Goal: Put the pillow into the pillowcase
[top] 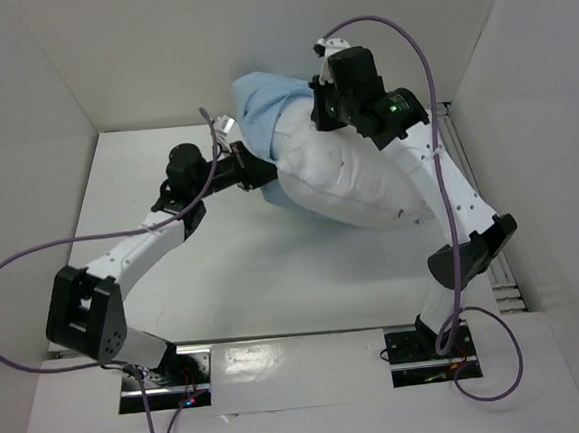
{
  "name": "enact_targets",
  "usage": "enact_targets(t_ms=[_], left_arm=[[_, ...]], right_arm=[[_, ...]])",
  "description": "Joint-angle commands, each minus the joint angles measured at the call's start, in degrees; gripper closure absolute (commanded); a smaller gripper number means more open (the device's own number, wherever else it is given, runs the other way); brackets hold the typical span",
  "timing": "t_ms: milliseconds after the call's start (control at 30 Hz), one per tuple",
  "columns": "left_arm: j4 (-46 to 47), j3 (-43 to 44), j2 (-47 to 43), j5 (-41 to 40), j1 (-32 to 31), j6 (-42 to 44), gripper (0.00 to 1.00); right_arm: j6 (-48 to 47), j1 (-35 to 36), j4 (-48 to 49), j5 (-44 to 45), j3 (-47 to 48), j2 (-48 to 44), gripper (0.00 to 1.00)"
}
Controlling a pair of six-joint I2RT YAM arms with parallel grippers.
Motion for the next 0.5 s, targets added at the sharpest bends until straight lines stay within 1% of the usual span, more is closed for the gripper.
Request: enact_targets(t_ms=[0, 33, 67, 100, 133, 167, 200, 233, 267, 300, 333, 367, 400, 433, 467], left_arm=[[13.37, -0.93, -9.29, 11.3, -0.48, -7.48, 1.0], [15.58, -3.13, -10.97, 11.92, -0.48, -10.62, 1.0], [17.78, -8.54, -12.73, 12.79, -0.48, -12.31, 1.0], [20.93, -11.47, -16.4, 13.41, -0.48, -15.46, 1.0], [22.62, -14.37, -18.35, 14.29, -1.09, -17.06, 1.0], [23.85, -19.79, -20.37, 15.08, -1.1, -18.46, 1.0], [23.86, -22.11, -24.83, 15.09, -1.1, -20.74, 1.0], [23.86, -25.44, -27.22, 15.09, -1.1, -21.37, 1.0], [22.21, -26.43, -29.59, 15.09, -1.1, -21.38, 1.0], [19.84, -26.44, -34.14, 15.09, -1.1, -20.68, 1.0], [12.6, -25.31, -35.93, 14.56, -1.1, -19.28, 1.0], [9.05, -24.17, -37.34, 13.69, -1.1, -17.7, 1.0], [5.79, -22.68, -38.14, 13.68, -1.1, -14.55, 1.0], [3.23, -19.44, -38.14, 13.68, -1.1, -13.39, 1.0], [0.6, -17.67, -38.14, 13.68, -1.1, -12.68, 1.0]], right_arm=[[-2.55, 6.56, 5.34, 6.25, 6.22, 2.26, 1.0], [-2.55, 7.72, 6.21, 6.86, 3.59, 3.48, 1.0], [-1.86, 8.6, 8.83, 7.39, 0.34, 3.5, 1.0], [-0.81, 9.21, 10.77, 7.4, -7.26, 4.02, 1.0], [-0.19, 9.22, 12.96, 7.4, -11.16, 4.02, 1.0], [0.34, 9.22, 16.64, 7.4, -17.64, 4.02, 1.0], [1.57, 8.61, 17.98, 6.88, -20.06, 4.89, 1.0], [2.1, 8.08, 19.39, 6.87, -23.04, 6.03, 1.0], [2.71, 6.95, 20.01, 6.87, -24.11, 6.57, 1.0], [2.72, 6.24, 20.02, 6.87, -24.12, 7.1, 1.0], [2.72, 5.71, 20.02, 6.87, -24.12, 7.71, 1.0], [2.72, 4.66, 20.54, 7.91, -23.43, 7.72, 1.0], [2.72, 4.04, 20.55, 7.93, -22.29, 7.72, 1.0], [2.72, 3.51, 20.55, 7.93, -20.54, 7.72, 1.0], [1.85, 2.99, 19.24, 8.88, -15.21, 7.72, 1.0]])
